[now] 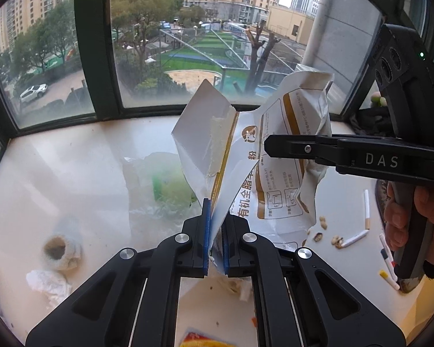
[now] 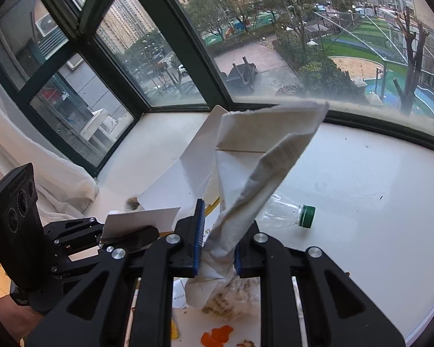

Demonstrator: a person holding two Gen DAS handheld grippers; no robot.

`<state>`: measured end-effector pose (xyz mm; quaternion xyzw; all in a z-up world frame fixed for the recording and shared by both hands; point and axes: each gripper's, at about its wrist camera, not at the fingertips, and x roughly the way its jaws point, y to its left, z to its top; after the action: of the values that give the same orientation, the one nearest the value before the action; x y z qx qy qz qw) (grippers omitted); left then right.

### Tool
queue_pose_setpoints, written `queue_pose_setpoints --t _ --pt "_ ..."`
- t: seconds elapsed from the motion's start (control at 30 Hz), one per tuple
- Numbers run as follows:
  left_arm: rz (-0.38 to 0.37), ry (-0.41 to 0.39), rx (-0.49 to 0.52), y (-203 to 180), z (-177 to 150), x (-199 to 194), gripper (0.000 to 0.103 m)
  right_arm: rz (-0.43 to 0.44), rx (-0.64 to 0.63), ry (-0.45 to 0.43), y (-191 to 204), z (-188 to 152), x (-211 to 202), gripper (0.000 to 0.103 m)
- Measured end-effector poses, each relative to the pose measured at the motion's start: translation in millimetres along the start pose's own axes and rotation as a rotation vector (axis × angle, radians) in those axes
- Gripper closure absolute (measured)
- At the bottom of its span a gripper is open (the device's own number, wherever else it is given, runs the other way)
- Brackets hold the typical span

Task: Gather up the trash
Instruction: 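Carry the snack box and white paper in both grippers over the bin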

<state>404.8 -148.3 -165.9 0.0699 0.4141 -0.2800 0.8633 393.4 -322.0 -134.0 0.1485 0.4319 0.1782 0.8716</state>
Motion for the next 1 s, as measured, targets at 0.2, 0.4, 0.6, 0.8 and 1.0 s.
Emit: queue_pose_setpoints --t 0.2,0.4,0.6,0.8,1.0 --pt "0.031 -0.040 -0.021 -12.5 -8.6 -52.0 0.098 0.032 -0.060 -0.034 34.3 -4.1 -34.2 0.086" --pt "0.063 -0.073 -0.041 -22.2 -32.5 -104.2 0.098 0.058 -0.132 -0.034 72.8 -14.5 -55.3 0.086" --pt "0.098 -0.089 -0.062 -22.9 -66.5 -148.8 0.097 0.100 -0.196 -0.035 121.7 -35.2 -70.7 0.086" --pt "0.147 -0.102 -0.104 -18.5 -106.3 -194.3 0.097 0.140 -0.263 -0.026 173.1 -61.2 -75.6 0.086" --pt "0.196 -0.115 -0.147 -12.1 -147.1 -240.5 0.097 0.174 -0.316 -0.006 218.5 -92.3 -82.2 0.086"
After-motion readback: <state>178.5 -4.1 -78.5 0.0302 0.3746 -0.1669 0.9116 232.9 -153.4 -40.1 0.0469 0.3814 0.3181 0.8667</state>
